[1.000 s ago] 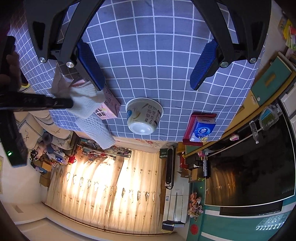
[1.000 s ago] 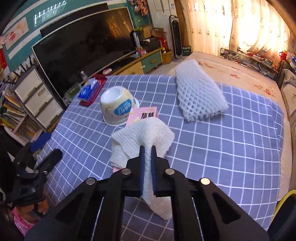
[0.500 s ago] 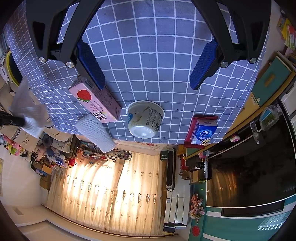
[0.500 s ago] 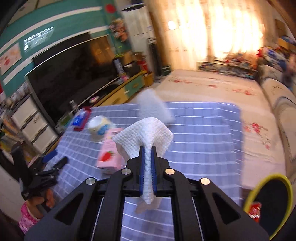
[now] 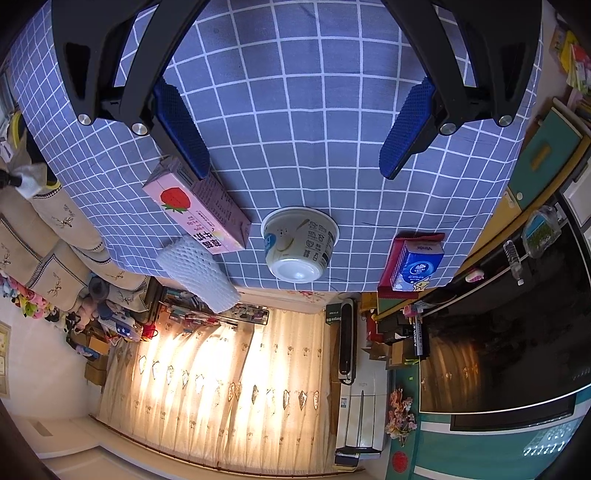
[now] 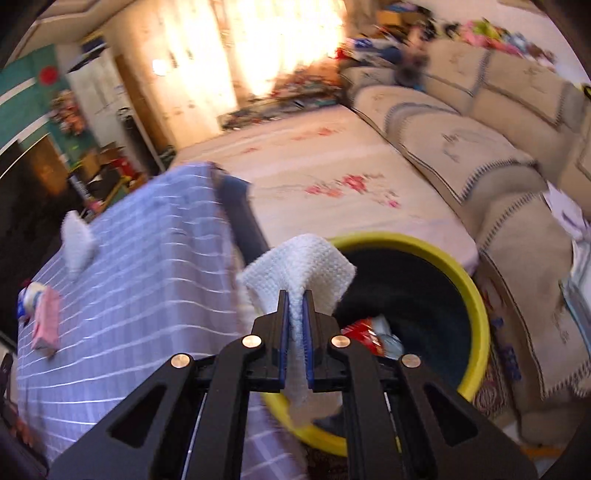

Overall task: Collect trash
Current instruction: 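Carry the tissue with the right gripper into the bin and release, then move the left gripper toward the pink strawberry milk carton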

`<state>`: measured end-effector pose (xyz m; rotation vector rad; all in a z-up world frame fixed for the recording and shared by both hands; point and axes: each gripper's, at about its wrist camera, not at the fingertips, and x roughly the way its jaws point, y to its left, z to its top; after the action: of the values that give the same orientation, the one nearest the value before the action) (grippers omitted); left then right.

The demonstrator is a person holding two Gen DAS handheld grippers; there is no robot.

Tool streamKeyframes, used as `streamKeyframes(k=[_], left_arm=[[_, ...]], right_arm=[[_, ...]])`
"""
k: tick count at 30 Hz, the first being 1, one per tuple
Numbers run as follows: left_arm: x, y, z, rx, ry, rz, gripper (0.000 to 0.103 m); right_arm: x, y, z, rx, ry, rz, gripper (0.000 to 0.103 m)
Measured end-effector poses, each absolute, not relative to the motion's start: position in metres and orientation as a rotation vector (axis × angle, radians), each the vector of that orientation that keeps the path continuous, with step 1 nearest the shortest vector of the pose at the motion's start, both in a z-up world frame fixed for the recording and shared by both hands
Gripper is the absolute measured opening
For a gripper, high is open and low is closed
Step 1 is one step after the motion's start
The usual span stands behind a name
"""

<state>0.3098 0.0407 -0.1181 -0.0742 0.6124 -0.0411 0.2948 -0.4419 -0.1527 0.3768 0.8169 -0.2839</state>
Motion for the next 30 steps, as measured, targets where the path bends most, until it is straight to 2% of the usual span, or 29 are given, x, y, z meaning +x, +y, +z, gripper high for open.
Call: streamKeyframes(k=[3, 4, 5, 7, 20, 30], left_arm=[[0.311, 0.040, -0.119, -0.073, 0.617, -0.041, 0.092], [0.311, 0.040, -0.120, -0.072, 0.619, -0.042, 0.092], [0.311, 0.040, -0.119, -0.071, 0.619, -0.042, 0.092], [0.311, 0.040, -0.119, -0.070, 0.619, -0.042, 0.092], [0.317, 0.025, -0.123, -0.032, 0.656, -0.038, 0.092], [0.349, -0.035, -0.112, -0.026, 0.736, -0.095, 0.092]], right_arm=[[0.293, -0.454, -0.170, 0.388, 0.849, -0.317, 0.009], [0.292, -0.454, -0.173, 0.393, 0.857, -0.325, 0.012], [0.290, -0.456, -0.177, 0.397, 0.859, -0.333, 0.023], [0.286, -0.459, -0.181, 0.403, 0.853, -0.356, 0.033], [0.248, -0.464, -0.164, 0.453, 0.763, -0.343, 0.048], [0.244, -0.462, -0.166, 0.476, 0.743, -0.284, 0.051]])
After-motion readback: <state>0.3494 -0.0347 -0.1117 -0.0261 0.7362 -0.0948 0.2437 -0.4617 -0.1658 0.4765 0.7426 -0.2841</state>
